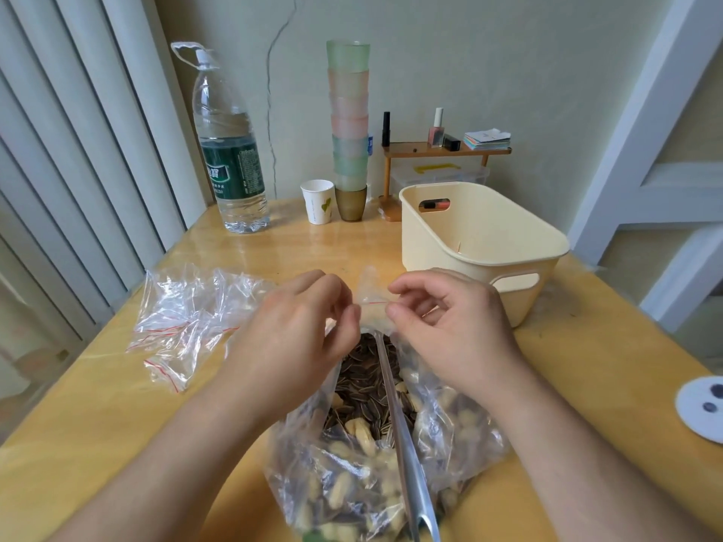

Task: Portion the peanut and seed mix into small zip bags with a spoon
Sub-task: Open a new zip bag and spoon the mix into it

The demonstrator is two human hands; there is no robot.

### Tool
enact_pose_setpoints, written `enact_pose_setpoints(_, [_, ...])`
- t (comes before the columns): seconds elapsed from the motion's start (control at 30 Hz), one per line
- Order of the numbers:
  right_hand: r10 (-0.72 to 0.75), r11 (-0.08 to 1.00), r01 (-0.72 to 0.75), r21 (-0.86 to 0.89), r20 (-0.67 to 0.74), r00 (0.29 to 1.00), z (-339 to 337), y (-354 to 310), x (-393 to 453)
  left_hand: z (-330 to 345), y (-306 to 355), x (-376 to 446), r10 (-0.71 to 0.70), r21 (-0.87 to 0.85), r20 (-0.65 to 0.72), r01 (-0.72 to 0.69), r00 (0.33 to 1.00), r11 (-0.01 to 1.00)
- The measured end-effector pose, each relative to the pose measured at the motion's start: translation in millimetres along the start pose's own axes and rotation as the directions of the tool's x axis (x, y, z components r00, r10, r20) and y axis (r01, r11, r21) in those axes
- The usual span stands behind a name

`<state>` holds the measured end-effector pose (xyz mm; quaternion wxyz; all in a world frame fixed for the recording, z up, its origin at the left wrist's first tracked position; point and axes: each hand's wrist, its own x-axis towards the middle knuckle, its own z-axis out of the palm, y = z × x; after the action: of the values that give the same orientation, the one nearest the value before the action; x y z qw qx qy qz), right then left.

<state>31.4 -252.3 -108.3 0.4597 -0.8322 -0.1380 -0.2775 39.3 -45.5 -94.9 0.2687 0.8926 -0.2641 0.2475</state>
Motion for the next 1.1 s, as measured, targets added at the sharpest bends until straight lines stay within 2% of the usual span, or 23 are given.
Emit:
enact_pose_setpoints(0.03, [-0.078, 0.994, 0.076, -0.083, -0.022, 0.997, -0.3, -0.9, -0.3, -1.1, 0.7, 0.1, 0.015, 0.034, -0.033, -0.014, 0.999, 0.999])
enact_pose_setpoints(0.1, [-0.177, 0.973, 0.179, -0.145, 0.024, 0.984, 2.0, -4.6, -3.0, -2.5, 5.5, 0.3, 0.027, 0.064, -0.072, -0.023, 0.997, 0.998])
enact_pose_setpoints(0.2, [-0.193, 0.962, 0.218, -0.165, 0.153, 0.969, 10.6, -12.5, -8.9, -0.6, 13.5, -1.9, 0.019, -0.012, -0.072, -0.019, 0.997, 1.000])
enact_pose_setpoints(0.3, [-0.185, 0.962, 0.201, -0.187, 0.101, 0.978, 14.6, -10.5, -8.7, 1.4, 16.3, -4.5, 0.038, -0.052, -0.090, -0.043, 0.995, 0.998])
enact_pose_setpoints(0.37, [-0.158, 0.969, 0.163, -0.187, 0.040, 0.987, 12.6, -6.3, -6.4, 0.4, 15.9, -4.7, 0.079, -0.024, -0.119, -0.082, 0.990, 0.996])
enact_pose_setpoints(0.43, [-0.101, 0.985, 0.104, -0.138, 0.030, 0.994, 10.1, -4.6, -5.3, -1.6, 15.9, -5.6, 0.077, -0.081, -0.134, -0.088, 0.988, 0.993])
enact_pose_setpoints(0.53, [0.141, 0.977, -0.152, 0.147, 0.088, 0.986, 9.8, -8.4, -2.9, -0.7, 12.8, -6.0, 0.009, -0.245, -0.121, -0.039, 0.993, 0.969])
enact_pose_setpoints(0.6, [0.266, 0.881, -0.307, 0.360, 0.158, 0.951, 8.5, -12.5, -0.9, 1.3, 5.7, -4.6, -0.078, -0.318, -0.156, 0.025, 0.985, 0.948])
enact_pose_setpoints(0.67, [0.317, 0.769, -0.389, 0.508, 0.226, 0.921, 4.6, -17.0, 0.1, 3.5, -4.8, -1.0, -0.247, -0.495, -0.087, 0.173, 0.965, 0.852])
enact_pose_setpoints(0.7, [0.330, 0.718, -0.417, 0.557, 0.254, 0.909, 2.9, -18.7, 0.5, 3.3, -6.2, 1.0, -0.328, -0.615, 0.015, 0.267, 0.945, 0.742])
enact_pose_setpoints(0.73, [0.343, 0.675, -0.443, 0.590, 0.281, 0.896, 1.5, -20.1, 0.6, 3.5, -6.3, 3.0, -0.380, -0.733, 0.140, 0.354, 0.914, 0.581])
enact_pose_setpoints(0.8, [0.357, 0.613, -0.486, 0.623, 0.331, 0.874, 0.8, -21.0, 1.2, 4.7, -5.1, 5.8, -0.379, -0.860, 0.365, 0.464, 0.850, 0.212])
enact_pose_setpoints(0.83, [0.361, 0.596, -0.501, 0.628, 0.349, 0.865, 0.4, -21.0, 1.6, 4.7, -3.5, 6.4, -0.351, -0.868, 0.422, 0.485, 0.836, 0.110])
enact_pose_setpoints(0.9, [0.368, 0.590, -0.505, 0.630, 0.346, 0.863, -0.9, -20.0, 2.3, 4.4, -0.9, 7.1, -0.328, -0.872, 0.444, 0.487, 0.834, 0.057])
enact_pose_setpoints(0.97, [0.389, 0.657, -0.471, 0.589, 0.270, 0.881, -2.8, -17.2, 3.1, 2.4, -2.6, 8.9, -0.366, -0.878, 0.421, 0.475, 0.830, 0.067])
enact_pose_setpoints(1.07, [0.440, 0.714, -0.444, 0.542, 0.146, 0.886, -4.0, -14.9, 5.2, 2.1, -7.2, 9.1, -0.454, -0.864, 0.380, 0.484, 0.806, 0.136])
enact_pose_setpoints(1.1, [0.449, 0.705, -0.450, 0.548, 0.147, 0.881, -3.9, -16.1, 5.8, 3.7, -8.4, 8.6, -0.492, -0.856, 0.328, 0.474, 0.807, 0.206])
